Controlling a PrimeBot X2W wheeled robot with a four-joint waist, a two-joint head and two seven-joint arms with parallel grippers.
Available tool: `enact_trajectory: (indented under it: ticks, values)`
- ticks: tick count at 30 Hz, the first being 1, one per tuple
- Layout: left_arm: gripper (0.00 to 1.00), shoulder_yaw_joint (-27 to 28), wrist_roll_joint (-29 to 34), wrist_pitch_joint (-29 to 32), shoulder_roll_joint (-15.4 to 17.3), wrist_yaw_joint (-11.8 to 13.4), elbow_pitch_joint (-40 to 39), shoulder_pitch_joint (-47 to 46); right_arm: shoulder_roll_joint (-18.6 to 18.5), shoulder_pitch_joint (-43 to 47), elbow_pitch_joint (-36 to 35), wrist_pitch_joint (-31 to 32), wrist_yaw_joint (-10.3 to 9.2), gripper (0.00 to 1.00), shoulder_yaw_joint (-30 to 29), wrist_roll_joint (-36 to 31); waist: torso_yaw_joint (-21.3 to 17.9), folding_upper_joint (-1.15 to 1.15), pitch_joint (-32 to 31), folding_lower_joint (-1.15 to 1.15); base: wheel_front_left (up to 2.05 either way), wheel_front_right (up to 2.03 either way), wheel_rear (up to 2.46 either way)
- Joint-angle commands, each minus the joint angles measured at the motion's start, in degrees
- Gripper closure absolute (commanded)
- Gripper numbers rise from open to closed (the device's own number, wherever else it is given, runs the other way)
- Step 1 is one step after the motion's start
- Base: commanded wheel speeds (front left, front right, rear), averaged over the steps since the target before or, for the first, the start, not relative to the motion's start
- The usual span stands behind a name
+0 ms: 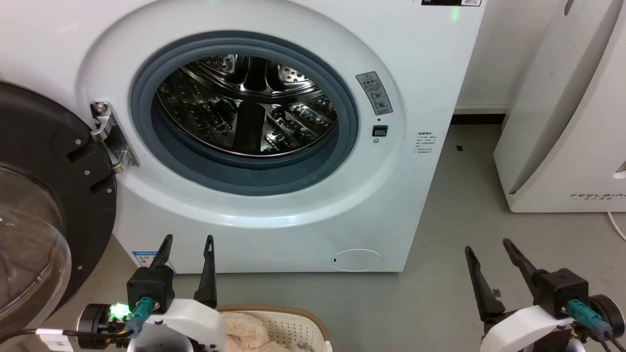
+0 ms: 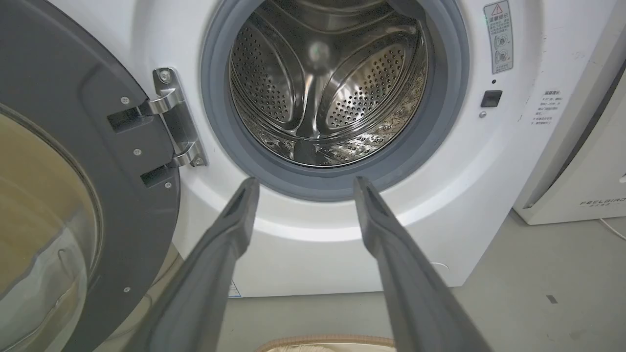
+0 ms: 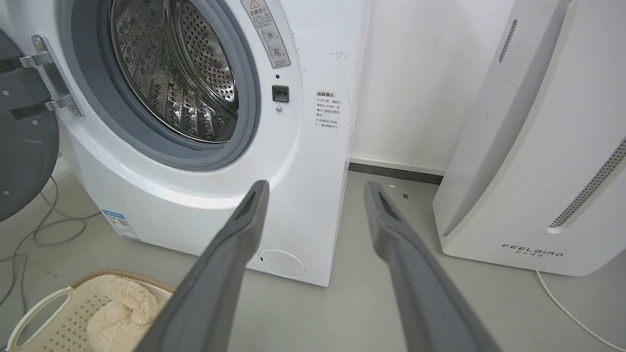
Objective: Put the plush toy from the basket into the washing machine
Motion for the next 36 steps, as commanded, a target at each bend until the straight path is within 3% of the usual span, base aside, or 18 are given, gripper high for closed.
enact_trajectory:
  ticks: [1,16,36]
  values:
    - [0.0,-0.11,-0.22,-0.68,0.0,0.43,0.31,-0.18,0.0,0.09,0.05,-0.55,0.0,0.0,-0.38,0.66,0.0,0.0,0.03,0.0,0.0,0.0,0.0]
    - [0.0,-1.74,-0.41,-2.48,0.23,0.61,5.92,-2.56,0.0,-0.22,0.34,-2.34,-0.01,0.0,-1.89,4.13,-0.24,0.0,1.75,0.0,0.0,0.0,0.0]
    - [0.0,-3.32,-2.2,-3.08,1.39,-0.68,23.72,-11.08,-0.01,-4.35,0.81,-4.72,-0.02,0.0,-3.15,8.53,-3.75,0.0,10.37,0.0,0.0,0.0,0.0]
